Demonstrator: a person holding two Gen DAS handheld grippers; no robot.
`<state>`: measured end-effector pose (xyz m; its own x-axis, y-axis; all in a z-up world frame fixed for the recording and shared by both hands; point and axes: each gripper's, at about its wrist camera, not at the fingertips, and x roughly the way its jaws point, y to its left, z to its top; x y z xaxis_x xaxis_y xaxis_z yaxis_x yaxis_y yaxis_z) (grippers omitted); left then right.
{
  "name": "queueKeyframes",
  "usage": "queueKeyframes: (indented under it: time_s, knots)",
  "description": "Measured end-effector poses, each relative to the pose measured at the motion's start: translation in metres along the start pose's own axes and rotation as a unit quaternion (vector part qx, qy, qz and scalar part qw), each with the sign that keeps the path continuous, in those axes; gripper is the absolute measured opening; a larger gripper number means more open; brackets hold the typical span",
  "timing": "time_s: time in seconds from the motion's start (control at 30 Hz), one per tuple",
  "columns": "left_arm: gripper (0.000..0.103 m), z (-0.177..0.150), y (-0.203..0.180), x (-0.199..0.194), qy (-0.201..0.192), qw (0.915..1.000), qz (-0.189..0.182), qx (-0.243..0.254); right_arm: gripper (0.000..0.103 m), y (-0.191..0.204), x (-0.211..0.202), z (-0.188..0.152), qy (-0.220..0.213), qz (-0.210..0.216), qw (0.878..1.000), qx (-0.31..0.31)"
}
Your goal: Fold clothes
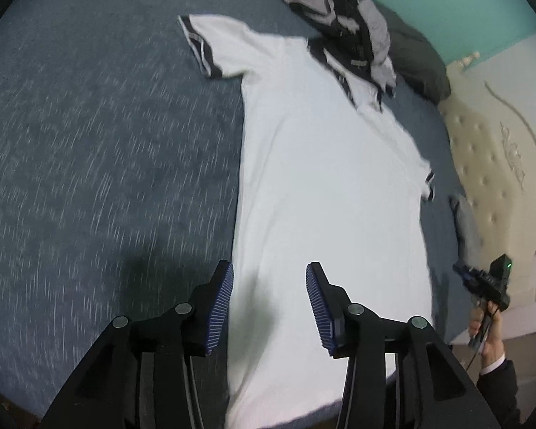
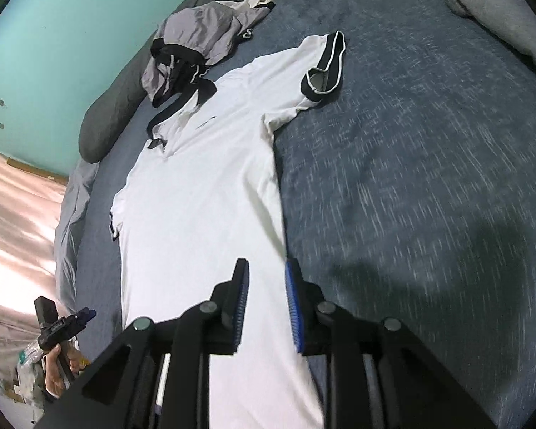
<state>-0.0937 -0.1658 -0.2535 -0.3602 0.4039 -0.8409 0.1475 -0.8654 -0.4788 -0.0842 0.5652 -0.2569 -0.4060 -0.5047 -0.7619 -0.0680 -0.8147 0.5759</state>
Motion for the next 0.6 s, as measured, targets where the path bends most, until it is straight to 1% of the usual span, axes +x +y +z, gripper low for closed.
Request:
queueKeyframes:
  time_s: [0.07,0.17,0.3,0.43,0.53,0.6]
  knots:
    - [0.047,-0.012,-0.001,0.004,0.019,0.9996,0.014,0.013,0.022,0.002,-0.008,-0.01,0.0,0.002,1.0,-0.002]
    - [0.047,-0.029,0.001,0.011,0.044,0.9988,0.017,0.014,0.024,0.008,-0.015,-0.021,0.001,0.001,1.0,-0.009]
    - [0.047,-0.049,-0.001,0.014,0.058,0.9976,0.024,0.03,0.024,0.013,-0.023,-0.034,0.003,-0.003,1.0,-0.014]
    - [0.047,-0.064,-0.004,0.02,0.072,0.9959,0.031,0.045,0.025,0.013,-0.033,-0.041,-0.004,-0.004,1.0,-0.011]
    - [0.047,-0.073,-0.002,0.026,0.085,0.9947,0.035,0.045,0.025,0.014,-0.036,-0.044,-0.005,-0.002,1.0,-0.008]
    - [0.047,-0.074,0.002,0.027,0.088,0.9945,0.038,0.043,0.025,0.015,-0.037,-0.048,-0.003,-0.002,1.0,-0.01]
